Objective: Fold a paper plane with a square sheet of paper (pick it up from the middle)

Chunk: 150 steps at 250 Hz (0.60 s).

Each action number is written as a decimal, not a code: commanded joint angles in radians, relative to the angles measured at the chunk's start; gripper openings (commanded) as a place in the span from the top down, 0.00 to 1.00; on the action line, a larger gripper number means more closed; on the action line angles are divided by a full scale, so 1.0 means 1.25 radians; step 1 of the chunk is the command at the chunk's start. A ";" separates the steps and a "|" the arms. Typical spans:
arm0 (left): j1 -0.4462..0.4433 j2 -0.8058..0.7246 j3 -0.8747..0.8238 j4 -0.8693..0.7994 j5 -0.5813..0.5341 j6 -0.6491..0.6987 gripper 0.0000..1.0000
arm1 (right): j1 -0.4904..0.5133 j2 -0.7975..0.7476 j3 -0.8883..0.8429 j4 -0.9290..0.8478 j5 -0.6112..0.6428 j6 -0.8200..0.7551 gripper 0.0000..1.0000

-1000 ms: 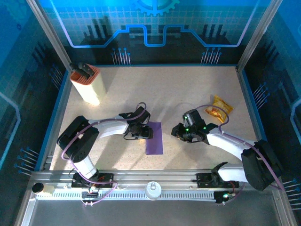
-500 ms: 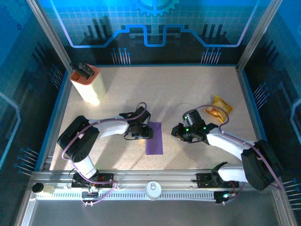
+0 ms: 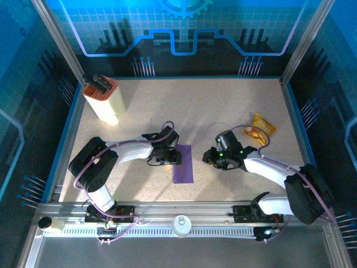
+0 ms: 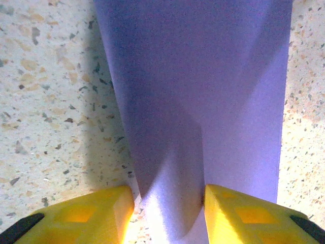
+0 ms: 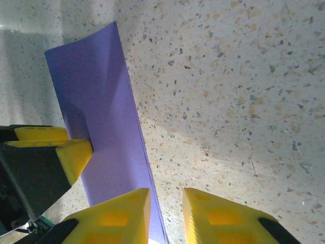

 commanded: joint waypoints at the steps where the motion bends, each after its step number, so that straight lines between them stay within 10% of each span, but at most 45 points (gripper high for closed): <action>1: 0.005 0.037 -0.004 -0.025 -0.074 -0.001 0.56 | 0.015 0.014 0.018 -0.003 0.001 -0.009 0.75; 150: 0.004 0.041 -0.010 -0.018 -0.075 -0.004 0.54 | 0.040 0.050 0.051 0.003 -0.004 -0.015 0.75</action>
